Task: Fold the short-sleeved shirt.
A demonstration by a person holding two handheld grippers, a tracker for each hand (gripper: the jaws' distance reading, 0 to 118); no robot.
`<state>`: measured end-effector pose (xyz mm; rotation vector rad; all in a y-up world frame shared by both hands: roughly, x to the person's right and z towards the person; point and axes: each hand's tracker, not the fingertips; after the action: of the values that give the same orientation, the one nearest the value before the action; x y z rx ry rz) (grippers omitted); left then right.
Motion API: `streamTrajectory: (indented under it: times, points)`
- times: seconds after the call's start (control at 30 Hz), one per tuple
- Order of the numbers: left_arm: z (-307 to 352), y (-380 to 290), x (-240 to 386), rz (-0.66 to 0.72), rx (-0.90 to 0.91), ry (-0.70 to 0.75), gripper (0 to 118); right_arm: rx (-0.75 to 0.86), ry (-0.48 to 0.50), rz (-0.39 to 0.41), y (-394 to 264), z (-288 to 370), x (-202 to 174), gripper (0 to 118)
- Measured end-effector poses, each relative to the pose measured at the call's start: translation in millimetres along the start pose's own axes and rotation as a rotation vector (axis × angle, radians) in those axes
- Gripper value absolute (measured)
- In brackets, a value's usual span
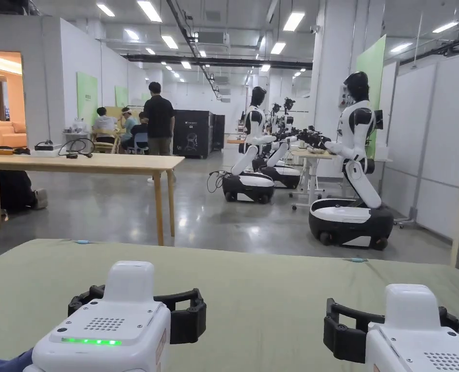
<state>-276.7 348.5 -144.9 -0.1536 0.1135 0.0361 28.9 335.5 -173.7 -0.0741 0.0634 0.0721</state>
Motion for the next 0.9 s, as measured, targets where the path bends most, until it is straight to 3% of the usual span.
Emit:
streamTrajectory:
  times: [0.27, 0.3, 0.33, 0.37, 0.4, 0.43, 0.5, 0.6, 0.9]
  points:
    - [4, -1, 5, 0.0, 0.049, -0.016, 116, -0.026, 0.055, -0.03, 3, 0, 1, 115]
    - [4, 0, 5, -0.003, 0.043, -0.017, 114, -0.013, 0.054, -0.033, 2, 2, 1, 103]
    - [3, 1, 7, -0.012, 0.036, -0.016, 98, -0.004, 0.015, -0.028, 3, 2, -1, 62]
    - [3, 1, 8, -0.028, 0.038, -0.008, 66, -0.006, -0.018, -0.024, 3, 0, -2, 17]
    - [0, 2, 10, -0.051, 0.03, 0.007, 16, 0.004, -0.041, -0.041, 2, -2, 0, 1]
    - [-3, 1, 10, -0.053, 0.018, 0.021, 0, -0.002, -0.006, -0.056, 2, -2, 5, 1]
    - [-3, 0, 8, -0.042, 0.025, 0.003, 0, -0.036, 0.035, -0.069, 3, -3, 8, 1]
    - [-1, -1, 9, -0.027, 0.028, 0.001, 0, -0.018, 0.0, -0.017, 0, -1, 5, 1]
    - [1, -7, -12, 0.017, -0.012, 0.011, 0, -0.047, -0.006, -0.002, -7, -6, -5, 1]
